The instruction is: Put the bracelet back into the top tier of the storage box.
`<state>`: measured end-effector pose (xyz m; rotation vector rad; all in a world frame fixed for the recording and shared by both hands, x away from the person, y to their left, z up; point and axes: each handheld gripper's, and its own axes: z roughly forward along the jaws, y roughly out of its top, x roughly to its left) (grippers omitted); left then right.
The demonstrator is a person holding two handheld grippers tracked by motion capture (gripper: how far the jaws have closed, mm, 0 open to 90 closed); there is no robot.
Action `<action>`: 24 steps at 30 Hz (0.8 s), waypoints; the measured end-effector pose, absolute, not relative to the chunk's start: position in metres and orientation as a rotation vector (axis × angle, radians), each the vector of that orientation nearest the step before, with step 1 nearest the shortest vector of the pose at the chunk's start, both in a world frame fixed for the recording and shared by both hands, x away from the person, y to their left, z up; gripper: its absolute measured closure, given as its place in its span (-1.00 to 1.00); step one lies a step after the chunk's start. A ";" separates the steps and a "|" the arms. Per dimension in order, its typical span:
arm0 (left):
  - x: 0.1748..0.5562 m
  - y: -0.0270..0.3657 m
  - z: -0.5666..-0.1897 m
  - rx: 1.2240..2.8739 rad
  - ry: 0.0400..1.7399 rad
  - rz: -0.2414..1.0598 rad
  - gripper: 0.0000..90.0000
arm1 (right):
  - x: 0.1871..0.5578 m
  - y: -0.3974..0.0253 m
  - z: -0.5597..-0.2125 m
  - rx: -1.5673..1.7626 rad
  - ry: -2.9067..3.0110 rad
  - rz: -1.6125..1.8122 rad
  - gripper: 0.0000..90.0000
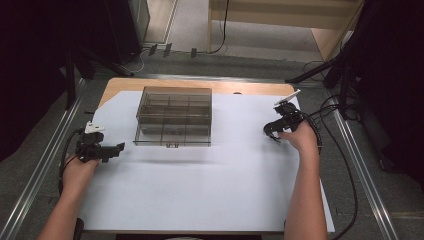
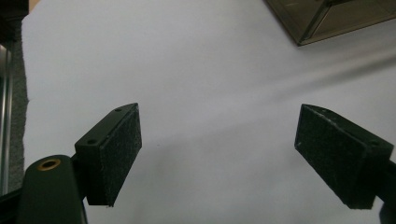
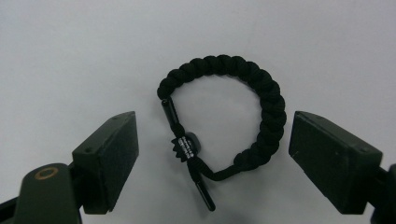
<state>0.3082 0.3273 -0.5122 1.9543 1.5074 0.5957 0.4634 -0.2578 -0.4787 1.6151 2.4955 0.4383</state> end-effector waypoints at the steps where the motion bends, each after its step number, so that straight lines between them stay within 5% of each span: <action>1: 0.307 0.328 -0.512 1.956 1.509 0.597 -0.65 | 0.465 -0.257 -0.483 1.610 2.497 0.415 -0.62; 17: 0.302 0.332 -0.512 1.948 1.523 0.603 -0.65 | 0.471 -0.254 -0.495 1.587 2.502 0.332 -0.58; 24: 0.302 0.332 -0.512 1.949 1.524 0.602 -0.65 | 0.467 -0.248 -0.491 1.542 2.527 0.337 -0.10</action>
